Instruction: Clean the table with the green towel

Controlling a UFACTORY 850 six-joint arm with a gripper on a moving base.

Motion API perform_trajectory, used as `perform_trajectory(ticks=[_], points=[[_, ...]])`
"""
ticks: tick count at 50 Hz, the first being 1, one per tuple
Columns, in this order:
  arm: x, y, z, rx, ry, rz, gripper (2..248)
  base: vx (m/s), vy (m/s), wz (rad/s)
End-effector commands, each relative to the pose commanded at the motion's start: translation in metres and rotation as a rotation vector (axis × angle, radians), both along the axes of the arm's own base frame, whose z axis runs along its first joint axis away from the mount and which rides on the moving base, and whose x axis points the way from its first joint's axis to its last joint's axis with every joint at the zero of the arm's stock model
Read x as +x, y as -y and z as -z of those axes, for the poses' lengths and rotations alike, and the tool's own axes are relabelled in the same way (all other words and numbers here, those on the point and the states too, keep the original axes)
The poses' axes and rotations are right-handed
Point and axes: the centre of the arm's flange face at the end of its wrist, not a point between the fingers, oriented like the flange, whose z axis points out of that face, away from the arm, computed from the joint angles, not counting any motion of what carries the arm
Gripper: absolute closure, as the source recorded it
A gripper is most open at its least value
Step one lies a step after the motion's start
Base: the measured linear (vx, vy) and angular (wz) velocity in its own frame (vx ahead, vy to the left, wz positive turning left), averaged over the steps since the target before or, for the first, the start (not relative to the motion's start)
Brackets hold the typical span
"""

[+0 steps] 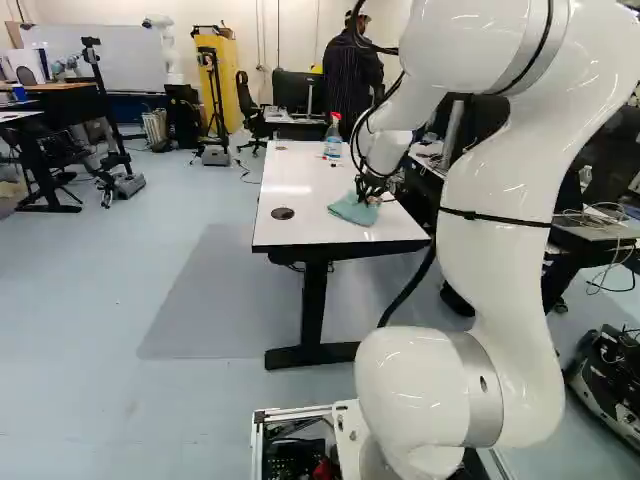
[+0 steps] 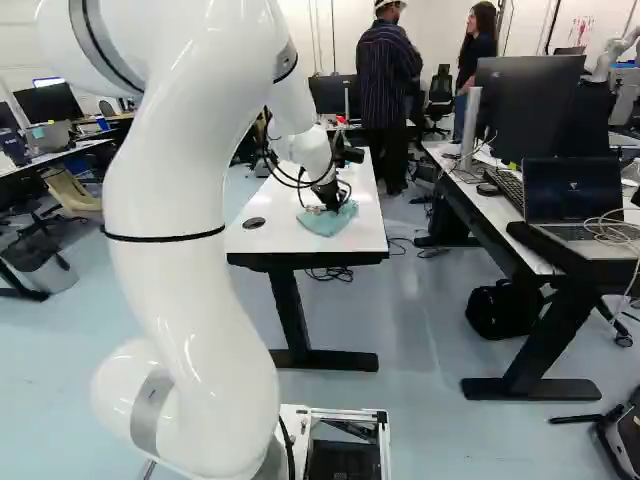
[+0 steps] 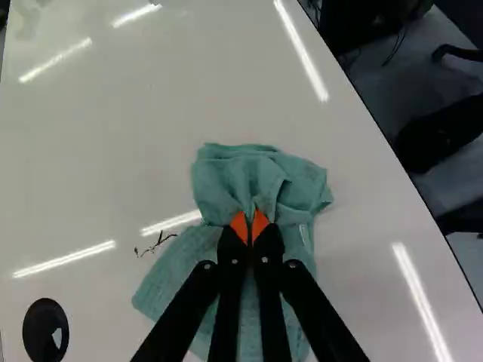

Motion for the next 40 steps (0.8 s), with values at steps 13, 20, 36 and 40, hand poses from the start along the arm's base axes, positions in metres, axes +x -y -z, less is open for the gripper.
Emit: perform_trajectory(ticks=[13,20,36,40], points=[[0.023,-0.007,0.001,-0.002,0.014,-0.017,222,0.0,0.0,0.0],[0.034,-0.015,0.002,-0.003,0.021,-0.033,222,0.0,0.0,0.0],[0.056,-0.038,0.004,-0.005,0.035,-0.074,222,0.0,0.0,0.0],[0.061,-0.044,0.004,-0.005,0.038,-0.084,222,0.0,0.0,0.0]])
